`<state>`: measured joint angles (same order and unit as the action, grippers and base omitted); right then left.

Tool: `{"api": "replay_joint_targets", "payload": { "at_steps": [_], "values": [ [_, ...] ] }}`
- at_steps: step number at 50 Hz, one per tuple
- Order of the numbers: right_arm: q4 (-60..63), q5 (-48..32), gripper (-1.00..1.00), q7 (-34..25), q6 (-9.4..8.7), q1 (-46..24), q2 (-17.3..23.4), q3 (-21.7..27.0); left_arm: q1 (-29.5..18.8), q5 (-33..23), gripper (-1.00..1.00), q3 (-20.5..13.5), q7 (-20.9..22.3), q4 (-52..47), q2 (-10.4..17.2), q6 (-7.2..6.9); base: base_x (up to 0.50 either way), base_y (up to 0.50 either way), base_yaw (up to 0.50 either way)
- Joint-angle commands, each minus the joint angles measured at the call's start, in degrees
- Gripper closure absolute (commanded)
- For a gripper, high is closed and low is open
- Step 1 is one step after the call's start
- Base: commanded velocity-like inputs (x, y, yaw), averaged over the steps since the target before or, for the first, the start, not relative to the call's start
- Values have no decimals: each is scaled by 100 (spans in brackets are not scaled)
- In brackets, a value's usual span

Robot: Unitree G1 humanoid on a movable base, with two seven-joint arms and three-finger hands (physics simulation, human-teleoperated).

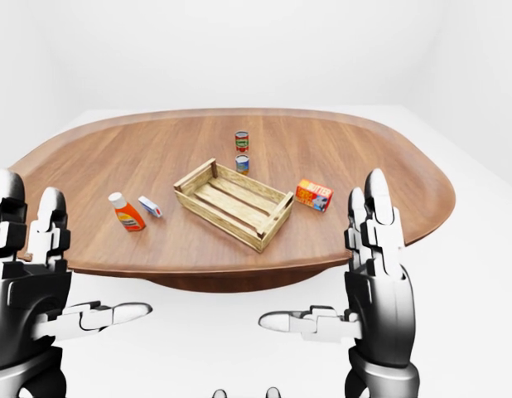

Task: Pick up the butter and put it in the tray.

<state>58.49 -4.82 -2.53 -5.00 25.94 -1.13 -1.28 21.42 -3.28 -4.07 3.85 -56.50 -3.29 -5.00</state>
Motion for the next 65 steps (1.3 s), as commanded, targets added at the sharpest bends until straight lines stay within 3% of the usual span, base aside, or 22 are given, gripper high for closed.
{"api": "replay_joint_targets", "payload": {
  "at_steps": [1,49,65],
  "values": [
    [151,4,-100,-5,0,15,49,-81,114,-57,-100,-14,32,-246,-56,0,50,-19,0],
    [151,-141,-100,20,0,-40,95,-203,141,-33,-100,29,45,-296,-38,0,50,-4,0],
    [151,-106,-100,42,0,-65,118,-236,150,-29,-100,15,63,-296,-47,0,36,-33,0]
  ]
}}
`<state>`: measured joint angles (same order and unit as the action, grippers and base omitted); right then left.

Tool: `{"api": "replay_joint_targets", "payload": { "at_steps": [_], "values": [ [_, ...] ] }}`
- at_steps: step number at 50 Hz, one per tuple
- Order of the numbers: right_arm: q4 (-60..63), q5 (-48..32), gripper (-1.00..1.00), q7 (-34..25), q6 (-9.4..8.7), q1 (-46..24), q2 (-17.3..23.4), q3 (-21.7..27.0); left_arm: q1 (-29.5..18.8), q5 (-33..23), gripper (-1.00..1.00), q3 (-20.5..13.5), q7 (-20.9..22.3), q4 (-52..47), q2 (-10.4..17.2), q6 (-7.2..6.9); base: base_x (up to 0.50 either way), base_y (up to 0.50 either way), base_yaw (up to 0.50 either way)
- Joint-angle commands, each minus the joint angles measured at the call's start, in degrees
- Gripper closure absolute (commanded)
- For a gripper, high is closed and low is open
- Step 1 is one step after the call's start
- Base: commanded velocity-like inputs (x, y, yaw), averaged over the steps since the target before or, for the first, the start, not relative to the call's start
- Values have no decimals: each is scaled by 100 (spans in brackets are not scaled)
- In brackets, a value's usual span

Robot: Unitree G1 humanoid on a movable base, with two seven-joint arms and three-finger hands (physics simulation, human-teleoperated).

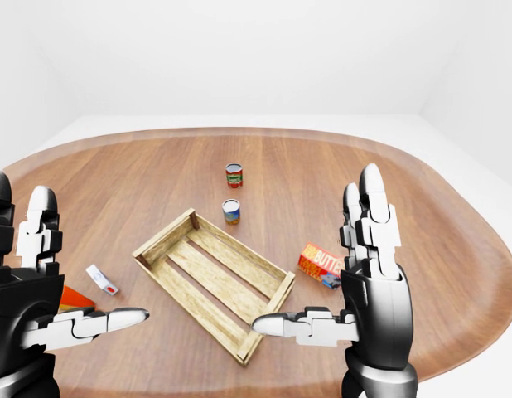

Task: Pick up the butter and put it in the tray.

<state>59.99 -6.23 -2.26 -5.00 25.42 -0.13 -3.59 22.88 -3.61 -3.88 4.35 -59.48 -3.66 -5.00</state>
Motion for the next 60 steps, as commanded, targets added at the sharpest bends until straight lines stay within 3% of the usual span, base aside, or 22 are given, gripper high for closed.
{"api": "replay_joint_targets", "payload": {
  "at_steps": [1,13,39,46,54,60],
  "values": [
    [1,34,-100,20,0,-11,19,-8,2,-1,-100,3,13,14,-8,0,5,-50,0],
    [1,147,-100,20,0,14,0,63,0,-11,-100,23,9,16,4,0,5,-47,0],
    [-96,-13,-100,77,0,-127,-19,151,8,-32,-100,61,-8,52,23,0,2,-3,0],
    [-445,-855,-100,-251,0,-791,167,256,19,-2,-100,16,7,41,14,0,0,0,0],
    [-970,-3626,-100,-1248,0,-1358,700,-634,-1,-58,-100,61,-8,110,8,0,0,0,0],
    [-1408,-5343,-100,-2198,0,-1520,603,-490,6,-11,-100,14,-10,101,22,0,0,0,0]
  ]
}}
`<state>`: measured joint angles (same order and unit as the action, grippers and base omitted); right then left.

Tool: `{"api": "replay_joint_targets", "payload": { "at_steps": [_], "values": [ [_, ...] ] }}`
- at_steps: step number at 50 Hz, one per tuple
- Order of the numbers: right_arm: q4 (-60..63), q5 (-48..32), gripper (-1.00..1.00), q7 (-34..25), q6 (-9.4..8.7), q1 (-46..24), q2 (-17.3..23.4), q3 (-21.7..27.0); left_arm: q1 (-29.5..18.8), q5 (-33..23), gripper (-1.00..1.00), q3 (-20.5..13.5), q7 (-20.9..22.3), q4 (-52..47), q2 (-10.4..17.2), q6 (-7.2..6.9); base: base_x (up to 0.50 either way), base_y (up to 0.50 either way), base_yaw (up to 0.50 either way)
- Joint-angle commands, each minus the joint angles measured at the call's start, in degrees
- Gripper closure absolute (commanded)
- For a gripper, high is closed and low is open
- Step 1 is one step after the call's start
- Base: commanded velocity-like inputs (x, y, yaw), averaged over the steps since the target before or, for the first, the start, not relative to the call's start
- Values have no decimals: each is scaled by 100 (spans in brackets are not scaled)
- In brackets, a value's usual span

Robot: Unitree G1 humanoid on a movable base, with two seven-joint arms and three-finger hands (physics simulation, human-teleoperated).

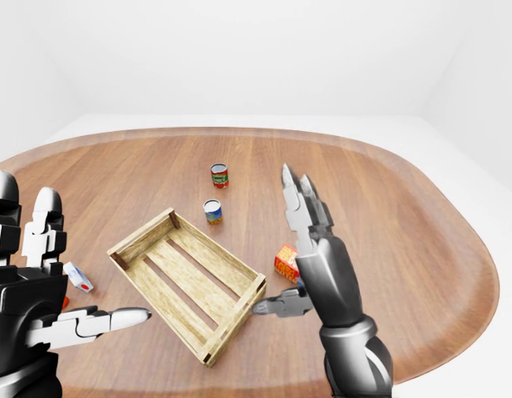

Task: Pick up the butter and put it in the tray.

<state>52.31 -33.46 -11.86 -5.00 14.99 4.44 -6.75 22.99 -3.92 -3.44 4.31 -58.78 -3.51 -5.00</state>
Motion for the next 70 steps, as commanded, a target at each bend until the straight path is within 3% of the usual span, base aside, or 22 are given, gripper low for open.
{"api": "replay_joint_targets", "payload": {
  "at_steps": [1,4,12,26,45,70],
  "values": [
    [-740,-2985,-100,-1447,0,-514,131,-134,-5,27,-100,-44,0,29,1,0,0,0,0],
    [-987,-3878,-100,-1954,0,-601,-40,45,-4,18,-100,-43,8,17,-10,0,0,0,0],
    [-1325,-4872,-100,-2615,0,-617,-450,503,-14,0,-100,-31,7,39,-10,0,0,0,0],
    [-1755,-5212,-100,-2814,0,-648,-583,703,-35,20,-100,-82,23,67,-14,0,0,0,0],
    [-2427,-4671,-100,-2468,0,-998,-472,748,-35,7,-100,-89,32,82,-32,0,0,0,0],
    [-4027,-3474,-100,-1516,0,-1572,-30,892,-23,-28,-100,20,-40,115,15,0,0,0,0]
  ]
}}
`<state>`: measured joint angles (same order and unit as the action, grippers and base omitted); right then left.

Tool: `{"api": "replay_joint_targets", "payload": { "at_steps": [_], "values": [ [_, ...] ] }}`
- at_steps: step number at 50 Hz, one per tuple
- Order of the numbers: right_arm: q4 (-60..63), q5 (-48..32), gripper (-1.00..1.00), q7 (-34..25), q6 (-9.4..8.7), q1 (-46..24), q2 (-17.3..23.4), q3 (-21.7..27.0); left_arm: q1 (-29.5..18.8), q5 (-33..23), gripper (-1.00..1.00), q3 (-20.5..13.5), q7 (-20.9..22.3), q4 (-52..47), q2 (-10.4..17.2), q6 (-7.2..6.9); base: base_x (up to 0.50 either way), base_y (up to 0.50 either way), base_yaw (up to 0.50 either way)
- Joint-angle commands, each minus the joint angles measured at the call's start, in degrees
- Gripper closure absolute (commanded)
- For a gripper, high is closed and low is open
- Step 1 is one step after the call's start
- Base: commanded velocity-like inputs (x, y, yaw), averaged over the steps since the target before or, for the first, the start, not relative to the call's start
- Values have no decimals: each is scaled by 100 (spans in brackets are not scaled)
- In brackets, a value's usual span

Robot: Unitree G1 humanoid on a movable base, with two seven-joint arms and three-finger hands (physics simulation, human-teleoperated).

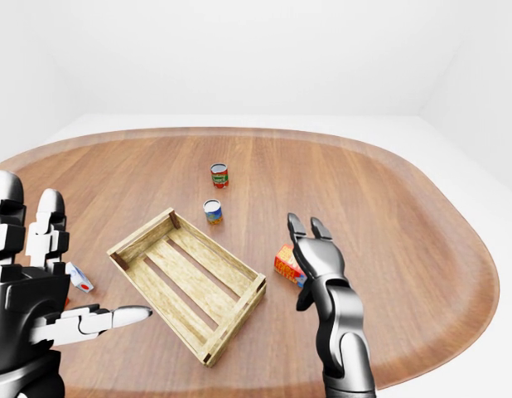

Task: Pick up the butter and put it in the tray.

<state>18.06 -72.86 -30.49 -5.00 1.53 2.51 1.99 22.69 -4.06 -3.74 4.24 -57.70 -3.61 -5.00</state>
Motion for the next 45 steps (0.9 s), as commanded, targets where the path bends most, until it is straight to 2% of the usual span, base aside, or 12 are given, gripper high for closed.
{"api": "replay_joint_targets", "payload": {
  "at_steps": [1,12,23,31,40,45],
  "values": [
    [-657,521,-100,369,0,-256,181,19,5,-6,-100,41,-35,13,26,0,0,0,0],
    [-986,849,-100,522,0,-401,311,73,30,27,-100,6,-15,16,9,0,0,0,0],
    [-2070,1519,-100,1106,0,-756,431,71,54,47,-100,3,-17,46,8,0,0,0,0],
    [-2619,1785,-100,1261,0,-1116,535,-8,52,33,-100,29,-27,61,18,0,0,0,0],
    [-2587,1602,-100,1099,0,-1194,595,-130,48,23,-100,26,-23,87,17,0,0,0,0],
    [-3015,1599,-100,1347,0,-1408,617,-83,51,75,-100,-39,9,93,-1,0,0,0,0]
  ]
}}
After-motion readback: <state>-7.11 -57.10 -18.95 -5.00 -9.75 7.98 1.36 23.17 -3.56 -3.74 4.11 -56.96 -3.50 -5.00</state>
